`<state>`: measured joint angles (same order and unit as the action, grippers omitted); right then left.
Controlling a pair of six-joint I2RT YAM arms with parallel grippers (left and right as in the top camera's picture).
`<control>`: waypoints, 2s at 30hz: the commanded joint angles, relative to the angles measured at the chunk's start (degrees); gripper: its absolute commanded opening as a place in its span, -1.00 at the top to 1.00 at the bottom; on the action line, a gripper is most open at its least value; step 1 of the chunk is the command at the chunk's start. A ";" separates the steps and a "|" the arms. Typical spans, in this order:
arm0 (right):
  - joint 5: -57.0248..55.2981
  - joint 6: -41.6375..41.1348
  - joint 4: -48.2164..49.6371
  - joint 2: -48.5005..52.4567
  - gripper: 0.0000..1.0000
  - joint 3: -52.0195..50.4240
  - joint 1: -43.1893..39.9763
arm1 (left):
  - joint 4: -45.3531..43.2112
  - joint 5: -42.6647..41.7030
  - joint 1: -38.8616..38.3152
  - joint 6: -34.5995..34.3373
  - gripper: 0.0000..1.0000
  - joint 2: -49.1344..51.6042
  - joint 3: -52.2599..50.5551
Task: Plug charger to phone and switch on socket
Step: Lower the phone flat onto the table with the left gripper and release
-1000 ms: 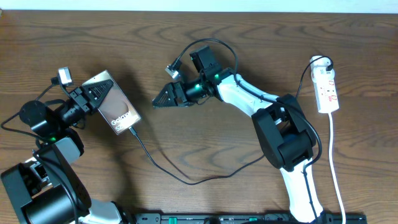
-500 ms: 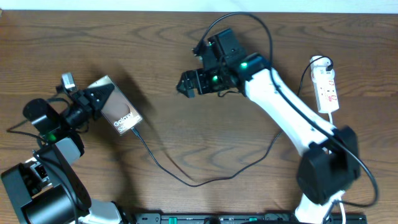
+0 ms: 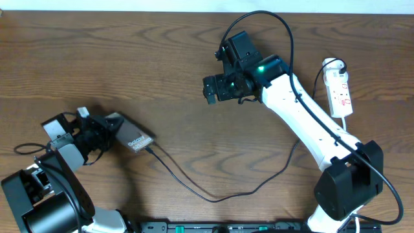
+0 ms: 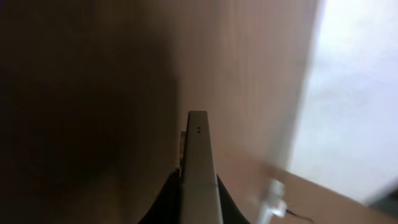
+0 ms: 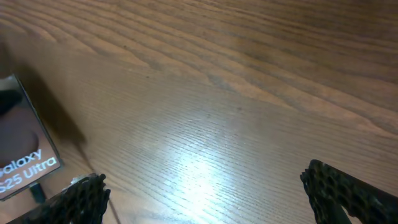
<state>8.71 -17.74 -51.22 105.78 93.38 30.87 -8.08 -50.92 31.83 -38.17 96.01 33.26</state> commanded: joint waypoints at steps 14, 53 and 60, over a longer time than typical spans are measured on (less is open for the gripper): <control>-1.29 0.66 -1.03 -0.76 -0.98 0.68 -0.02 | 8.55 14.78 0.24 2.60 0.84 -0.52 0.61; -1.27 0.66 -1.95 -0.76 -0.98 0.61 -0.02 | 15.76 14.93 0.24 2.60 0.32 -0.52 0.61; -1.27 0.66 -1.95 -0.76 -0.98 0.61 -0.02 | 20.28 19.17 0.24 2.60 0.17 -0.52 0.61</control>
<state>8.03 -17.74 -52.95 105.78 93.38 30.87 9.10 -41.43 31.83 -35.77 92.99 36.40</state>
